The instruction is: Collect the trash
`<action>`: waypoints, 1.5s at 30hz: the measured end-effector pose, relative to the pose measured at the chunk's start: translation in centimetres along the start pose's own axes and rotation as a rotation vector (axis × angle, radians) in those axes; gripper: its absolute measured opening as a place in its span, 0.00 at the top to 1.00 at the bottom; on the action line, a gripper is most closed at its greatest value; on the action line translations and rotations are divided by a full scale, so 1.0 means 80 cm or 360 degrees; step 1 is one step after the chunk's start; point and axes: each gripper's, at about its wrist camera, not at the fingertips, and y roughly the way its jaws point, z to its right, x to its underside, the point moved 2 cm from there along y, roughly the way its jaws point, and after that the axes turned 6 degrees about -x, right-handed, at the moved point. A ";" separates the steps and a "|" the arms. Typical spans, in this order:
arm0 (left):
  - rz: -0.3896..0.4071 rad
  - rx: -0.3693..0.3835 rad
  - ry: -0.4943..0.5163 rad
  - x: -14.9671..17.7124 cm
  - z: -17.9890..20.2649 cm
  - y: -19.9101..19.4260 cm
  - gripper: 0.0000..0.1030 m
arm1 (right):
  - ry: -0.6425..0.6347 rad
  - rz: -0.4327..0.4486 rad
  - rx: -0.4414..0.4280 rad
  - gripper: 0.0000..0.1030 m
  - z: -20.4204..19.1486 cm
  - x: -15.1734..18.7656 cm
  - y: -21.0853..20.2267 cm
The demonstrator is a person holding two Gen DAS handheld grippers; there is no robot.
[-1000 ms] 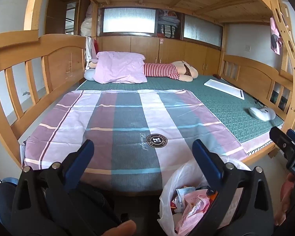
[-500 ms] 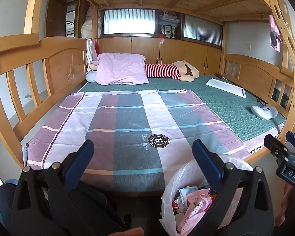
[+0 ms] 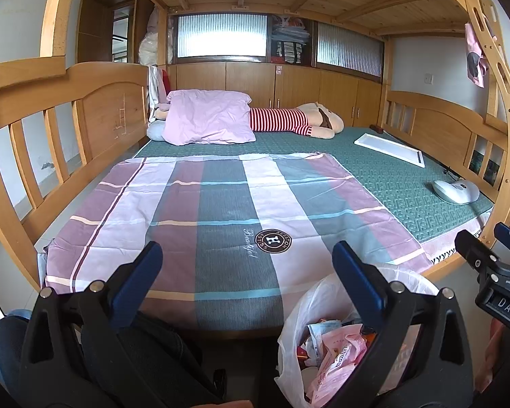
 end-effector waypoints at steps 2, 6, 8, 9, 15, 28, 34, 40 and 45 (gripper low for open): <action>0.0000 -0.0001 0.0001 0.001 0.001 0.000 0.04 | -0.0002 -0.0001 0.0001 0.03 0.000 0.000 0.000; -0.0003 0.0001 0.0000 0.002 0.001 0.000 0.04 | -0.0003 -0.0002 0.0003 0.03 -0.001 0.000 0.000; -0.0004 0.0002 0.0000 0.002 0.001 0.000 0.04 | -0.0004 -0.0004 0.0004 0.03 -0.001 0.000 0.000; -0.0006 0.0005 0.0000 0.002 0.001 0.001 0.04 | -0.0006 -0.0006 0.0003 0.03 -0.001 0.000 0.000; -0.0007 0.0003 0.0000 0.002 0.002 0.001 0.04 | -0.0009 -0.0008 0.0002 0.03 -0.001 0.000 0.000; -0.0012 -0.0007 -0.0004 0.004 0.000 0.002 0.04 | -0.0010 -0.0015 -0.0006 0.03 -0.001 0.000 0.002; -0.0011 -0.0005 0.0009 0.003 0.002 0.003 0.04 | -0.0012 -0.0024 -0.0014 0.03 -0.001 0.004 0.005; -0.0009 0.0002 0.0008 0.003 0.003 0.003 0.03 | -0.0003 -0.0026 -0.0020 0.03 0.001 0.005 0.007; -0.0010 -0.0005 0.0017 0.003 0.006 0.004 0.03 | -0.0004 -0.0032 -0.0023 0.03 0.001 0.005 0.008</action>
